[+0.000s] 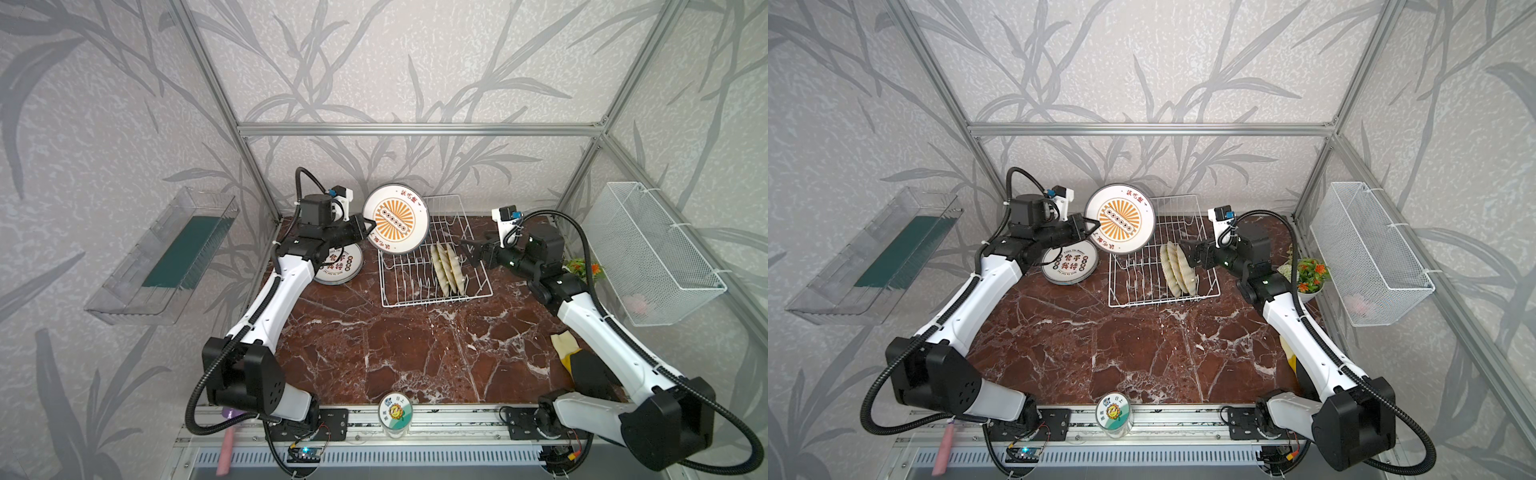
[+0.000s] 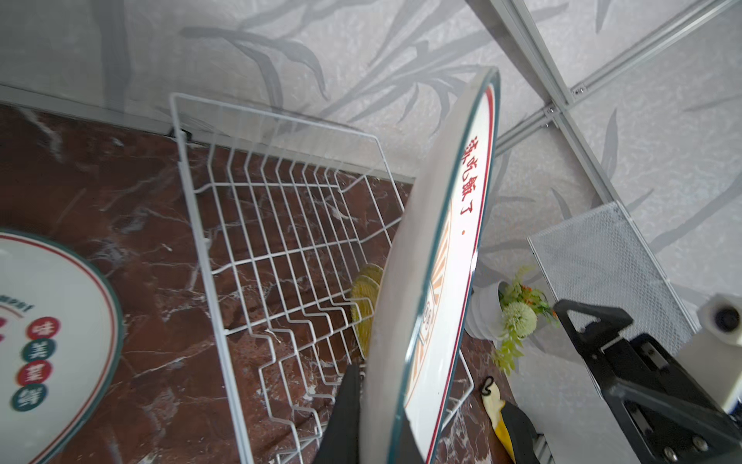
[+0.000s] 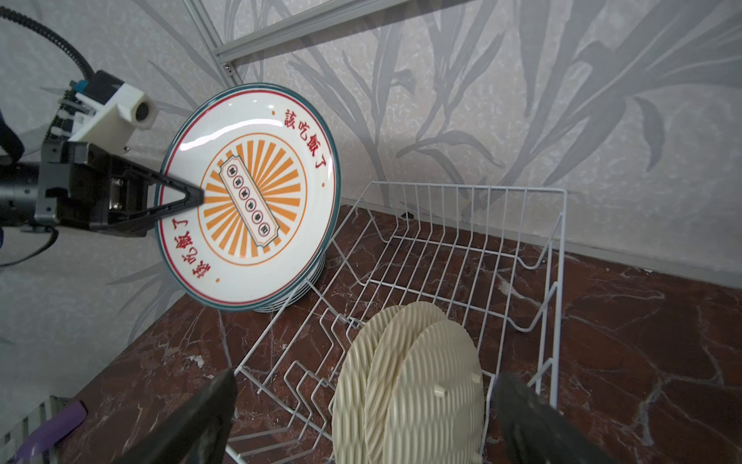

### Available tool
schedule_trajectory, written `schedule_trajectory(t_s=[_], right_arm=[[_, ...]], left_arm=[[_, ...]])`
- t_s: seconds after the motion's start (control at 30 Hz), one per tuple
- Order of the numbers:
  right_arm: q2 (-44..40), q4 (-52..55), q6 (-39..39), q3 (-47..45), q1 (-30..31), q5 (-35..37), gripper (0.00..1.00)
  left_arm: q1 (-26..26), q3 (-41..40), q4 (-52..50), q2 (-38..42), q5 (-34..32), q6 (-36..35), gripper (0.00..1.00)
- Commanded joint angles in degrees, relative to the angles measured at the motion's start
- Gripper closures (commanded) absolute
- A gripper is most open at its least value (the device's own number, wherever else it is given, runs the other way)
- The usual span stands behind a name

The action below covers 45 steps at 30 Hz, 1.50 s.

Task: Unload the plates from the dish rack
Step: Place the plate among the plates.

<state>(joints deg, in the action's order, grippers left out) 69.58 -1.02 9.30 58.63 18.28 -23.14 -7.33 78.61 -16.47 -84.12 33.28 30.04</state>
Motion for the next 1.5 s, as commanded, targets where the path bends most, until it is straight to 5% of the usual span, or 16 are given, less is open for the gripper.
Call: schedule_trajectory(t_s=[0.0,0.23,0.7,1.47], right_arm=[[-0.9,2.4,-7.1,0.5,2.2,-2.6,0.01],[0.7,3.9,-11.8,0.6,7.4,-1.6,0.01],[1.7,3.6,-13.0,0.9,8.2,-0.4,0.01],[3.4,3.6,-12.2,0.9,8.3,-0.2,0.01]], left_arm=[[2.6,-1.6,-0.1,2.9,-3.5,2.2,1.00],[9.6,-6.2,-0.7,4.2,-5.6,5.6,1.00],[19.3,-18.6,3.5,4.6,-7.2,11.7,1.00],[23.8,-22.7,14.2,-6.9,1.2,11.7,1.00]])
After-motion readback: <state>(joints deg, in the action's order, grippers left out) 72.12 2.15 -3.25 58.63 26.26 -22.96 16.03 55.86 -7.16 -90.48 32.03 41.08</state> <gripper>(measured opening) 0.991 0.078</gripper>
